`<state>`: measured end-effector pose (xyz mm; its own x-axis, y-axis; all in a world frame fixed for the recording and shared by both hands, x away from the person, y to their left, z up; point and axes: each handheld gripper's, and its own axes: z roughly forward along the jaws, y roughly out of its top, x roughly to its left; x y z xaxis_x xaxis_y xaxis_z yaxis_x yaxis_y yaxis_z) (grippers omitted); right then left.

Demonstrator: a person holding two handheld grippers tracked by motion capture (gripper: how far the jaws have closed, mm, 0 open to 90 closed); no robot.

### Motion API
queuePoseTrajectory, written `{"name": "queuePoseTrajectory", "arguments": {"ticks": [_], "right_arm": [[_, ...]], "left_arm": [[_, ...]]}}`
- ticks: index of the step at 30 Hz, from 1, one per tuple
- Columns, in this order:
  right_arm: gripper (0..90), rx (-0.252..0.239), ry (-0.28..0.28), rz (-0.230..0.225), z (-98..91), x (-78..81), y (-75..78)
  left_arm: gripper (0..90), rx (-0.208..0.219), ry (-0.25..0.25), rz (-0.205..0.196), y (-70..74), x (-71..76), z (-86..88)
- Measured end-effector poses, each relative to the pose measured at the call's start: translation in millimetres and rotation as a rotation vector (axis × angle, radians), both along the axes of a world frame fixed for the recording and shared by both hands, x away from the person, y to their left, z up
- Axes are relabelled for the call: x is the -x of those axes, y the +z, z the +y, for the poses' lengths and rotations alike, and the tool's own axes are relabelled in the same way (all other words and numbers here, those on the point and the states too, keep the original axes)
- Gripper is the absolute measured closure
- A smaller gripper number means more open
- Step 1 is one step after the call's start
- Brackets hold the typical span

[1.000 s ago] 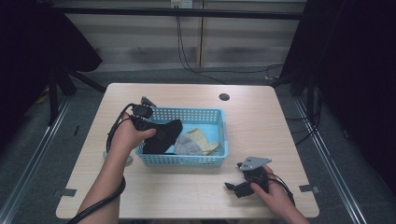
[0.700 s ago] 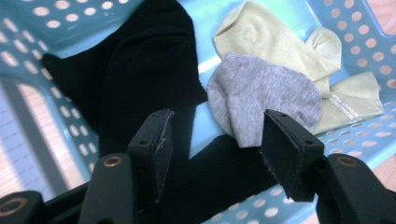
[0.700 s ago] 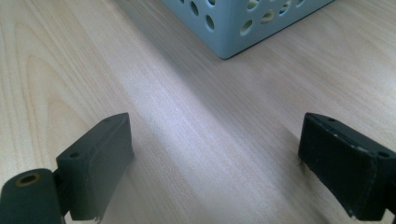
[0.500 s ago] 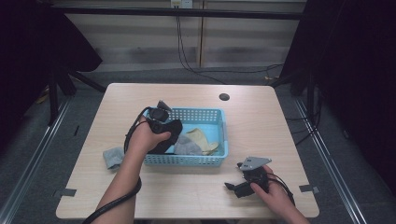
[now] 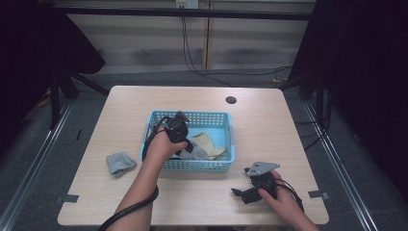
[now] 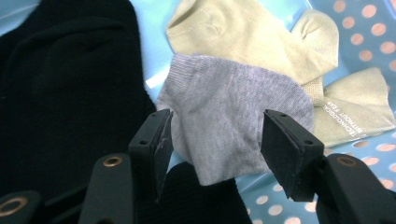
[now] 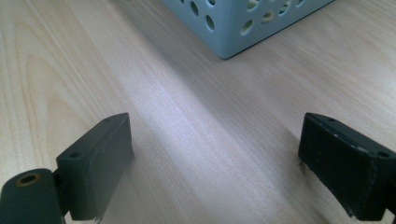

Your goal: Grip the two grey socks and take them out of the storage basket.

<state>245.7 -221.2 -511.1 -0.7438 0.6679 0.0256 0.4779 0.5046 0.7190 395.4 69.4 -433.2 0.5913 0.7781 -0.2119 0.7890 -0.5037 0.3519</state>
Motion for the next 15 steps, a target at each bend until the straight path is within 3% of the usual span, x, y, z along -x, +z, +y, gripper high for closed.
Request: {"name": "queuePoseTrajectory", "arguments": {"ticks": [15], "right_arm": [[9.6, 0.0, 0.0, 0.0, 0.0, 0.0, 0.0]], "left_arm": [[43.3, 0.005, 0.023, 0.048, -16.3, -1.3, -7.7]]}}
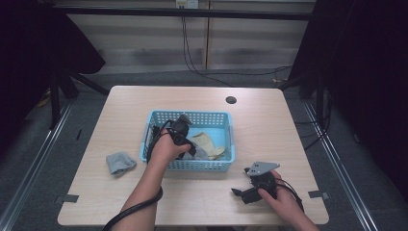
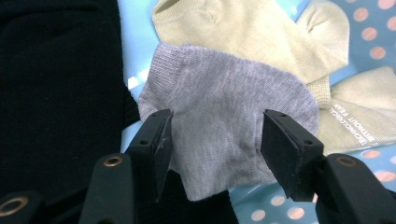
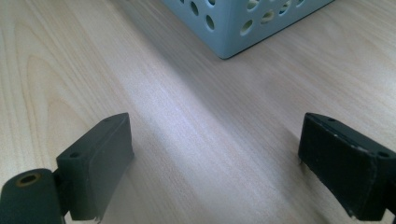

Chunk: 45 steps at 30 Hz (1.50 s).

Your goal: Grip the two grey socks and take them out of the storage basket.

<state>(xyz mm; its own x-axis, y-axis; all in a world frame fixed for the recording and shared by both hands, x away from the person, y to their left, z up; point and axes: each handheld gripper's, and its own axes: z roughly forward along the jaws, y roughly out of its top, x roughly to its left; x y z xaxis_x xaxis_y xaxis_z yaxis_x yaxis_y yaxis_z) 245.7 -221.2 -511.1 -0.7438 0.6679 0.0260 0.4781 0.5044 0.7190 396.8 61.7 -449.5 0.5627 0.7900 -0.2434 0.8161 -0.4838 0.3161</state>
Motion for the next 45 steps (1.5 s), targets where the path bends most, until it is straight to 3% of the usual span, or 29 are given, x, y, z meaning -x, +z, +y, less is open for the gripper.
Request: {"name": "queuePoseTrajectory", "arguments": {"ticks": [15, 16, 19, 22, 25, 26, 36, 45], "right_arm": [[9.6, 0.0, 0.0, 0.0, 0.0, 0.0, 0.0], [9.6, 0.0, 0.0, 0.001, 0.0, 0.0, 0.0], [9.6, 0.0, -0.002, 0.004, 0.1, 0.2, 0.1], [9.6, -0.001, -0.002, 0.004, 0.1, 0.2, 0.1], [9.6, 0.0, -0.001, 0.003, 0.1, 0.2, 0.1], [9.6, 0.0, -0.002, 0.003, 0.1, 0.2, 0.1], [9.6, 0.0, 0.0, 0.0, 0.0, 0.0, 0.0], [9.6, -0.001, -0.002, 0.003, 0.1, 0.1, 0.2]], "left_arm": [[45.1, -0.031, 0.006, 0.01, -10.4, -0.4, -0.7], [52.0, -0.037, 0.002, 0.013, -10.1, -0.6, -0.5], [56.1, -0.038, 0.017, 0.017, -9.5, -1.2, 0.8], [67.2, -0.046, 0.013, -0.001, -6.8, -1.3, 0.9], [76.8, -0.056, -0.006, 0.01, -4.4, -1.3, 0.6], [84.0, -0.05, -0.008, 0.02, -3.9, -1.4, 0.8], [86.1, -0.062, -0.029, 0.031, 7.6, -2.3, 2.7], [86.1, -0.053, -0.031, 0.031, 30.7, -2.6, 6.7]]}}
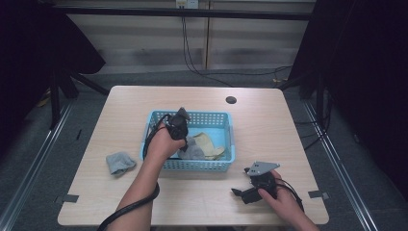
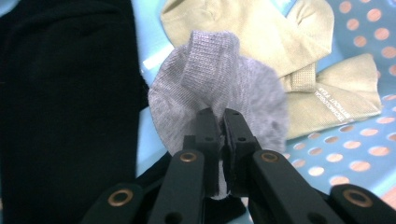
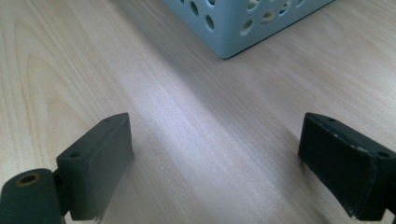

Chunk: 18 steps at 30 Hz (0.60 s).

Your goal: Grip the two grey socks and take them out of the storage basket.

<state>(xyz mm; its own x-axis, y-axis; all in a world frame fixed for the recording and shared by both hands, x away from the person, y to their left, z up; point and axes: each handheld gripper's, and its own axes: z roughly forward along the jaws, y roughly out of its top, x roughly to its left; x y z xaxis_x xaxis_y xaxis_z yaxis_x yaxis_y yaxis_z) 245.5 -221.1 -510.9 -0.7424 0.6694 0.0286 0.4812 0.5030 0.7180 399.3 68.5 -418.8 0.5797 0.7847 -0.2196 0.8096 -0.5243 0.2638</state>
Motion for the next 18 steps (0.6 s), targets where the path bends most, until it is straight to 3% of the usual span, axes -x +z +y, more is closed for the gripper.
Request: {"name": "queuePoseTrajectory", "arguments": {"ticks": [18], "right_arm": [[9.6, 0.0, 0.002, -0.001, -0.1, -0.2, 0.0]], "left_arm": [[86.1, -0.01, 0.021, -0.024, 42.2, -9.5, 16.0]]}}
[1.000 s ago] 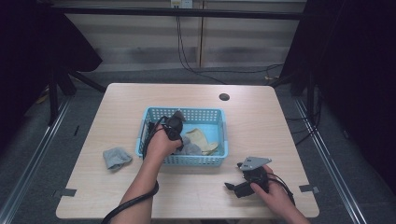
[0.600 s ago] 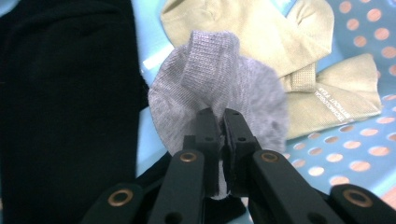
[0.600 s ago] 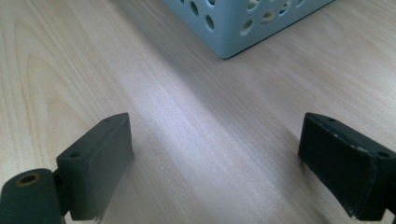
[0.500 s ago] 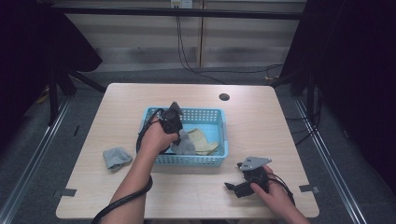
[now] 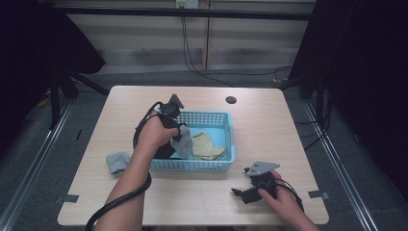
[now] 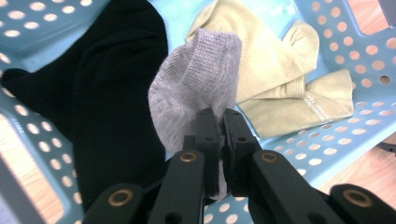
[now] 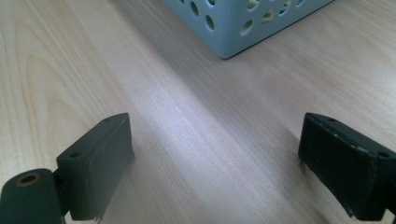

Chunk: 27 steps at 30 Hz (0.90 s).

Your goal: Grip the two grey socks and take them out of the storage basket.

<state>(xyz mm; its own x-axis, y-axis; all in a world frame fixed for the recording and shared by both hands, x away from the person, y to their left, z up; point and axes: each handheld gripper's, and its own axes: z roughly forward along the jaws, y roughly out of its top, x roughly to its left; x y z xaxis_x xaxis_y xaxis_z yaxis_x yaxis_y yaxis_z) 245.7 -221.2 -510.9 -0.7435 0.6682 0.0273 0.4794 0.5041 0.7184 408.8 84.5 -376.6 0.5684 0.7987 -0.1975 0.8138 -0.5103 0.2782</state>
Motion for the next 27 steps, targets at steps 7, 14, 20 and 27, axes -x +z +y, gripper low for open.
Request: {"name": "queuePoseTrajectory", "arguments": {"ticks": [7, 14, 20, 27], "right_arm": [[9.6, 0.002, 0.001, 0.001, -0.2, 0.0, 0.2], [9.6, 0.002, 0.001, 0.002, -0.2, 0.0, 0.3], [9.6, 0.002, 0.001, 0.001, -0.2, 0.0, 0.2], [9.6, 0.002, 0.001, 0.001, -0.2, 0.0, 0.2]], "left_arm": [[86.0, 0.0, 0.001, -0.008, 15.7, -1.7, 4.8], [86.1, 0.01, 0.016, -0.021, 30.5, -2.7, 17.5], [86.0, 0.011, 0.047, -0.035, 42.2, -2.1, 32.0], [86.0, 0.016, 0.076, -0.046, 55.7, -1.3, 49.5]]}}
